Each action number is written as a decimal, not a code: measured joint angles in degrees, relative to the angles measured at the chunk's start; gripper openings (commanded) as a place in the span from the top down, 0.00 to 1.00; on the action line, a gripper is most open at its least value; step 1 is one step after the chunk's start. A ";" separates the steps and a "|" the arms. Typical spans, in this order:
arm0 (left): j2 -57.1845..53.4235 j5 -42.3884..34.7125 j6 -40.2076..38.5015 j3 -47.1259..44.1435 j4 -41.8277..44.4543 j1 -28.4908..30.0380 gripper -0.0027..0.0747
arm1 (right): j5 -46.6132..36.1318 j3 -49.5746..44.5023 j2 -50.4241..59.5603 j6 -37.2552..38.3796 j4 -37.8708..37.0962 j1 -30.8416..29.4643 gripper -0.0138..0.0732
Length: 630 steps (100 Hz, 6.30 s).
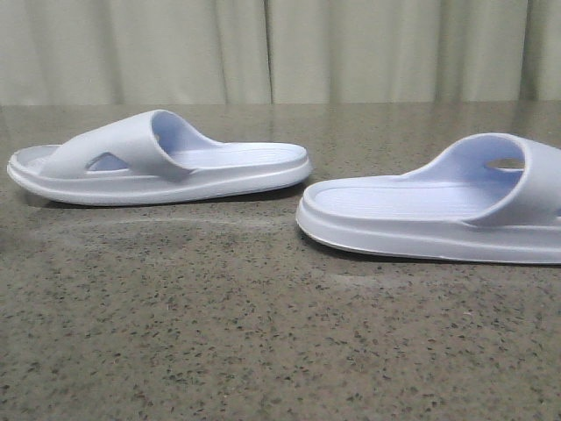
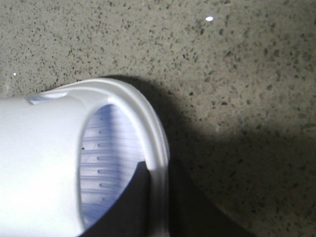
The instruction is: Insert blue slippers together front up
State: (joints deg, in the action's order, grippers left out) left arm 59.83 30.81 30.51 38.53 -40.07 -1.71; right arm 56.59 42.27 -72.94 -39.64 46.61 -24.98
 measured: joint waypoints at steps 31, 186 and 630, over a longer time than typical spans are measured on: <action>10.10 4.70 4.69 8.33 -6.64 0.00 0.59 | 0.00 0.10 0.00 -0.12 0.25 0.00 0.96; 35.00 27.65 23.05 15.89 -25.86 10.47 0.65 | -0.22 0.10 0.00 -0.82 0.95 0.00 0.96; 27.71 36.60 25.98 19.14 -37.64 15.30 0.94 | 10.03 18.95 -25.99 -32.60 42.41 12.20 0.72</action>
State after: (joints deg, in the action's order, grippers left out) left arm 87.54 67.41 56.48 57.67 -77.71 13.59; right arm 66.62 61.22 -98.93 -72.24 89.02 -12.78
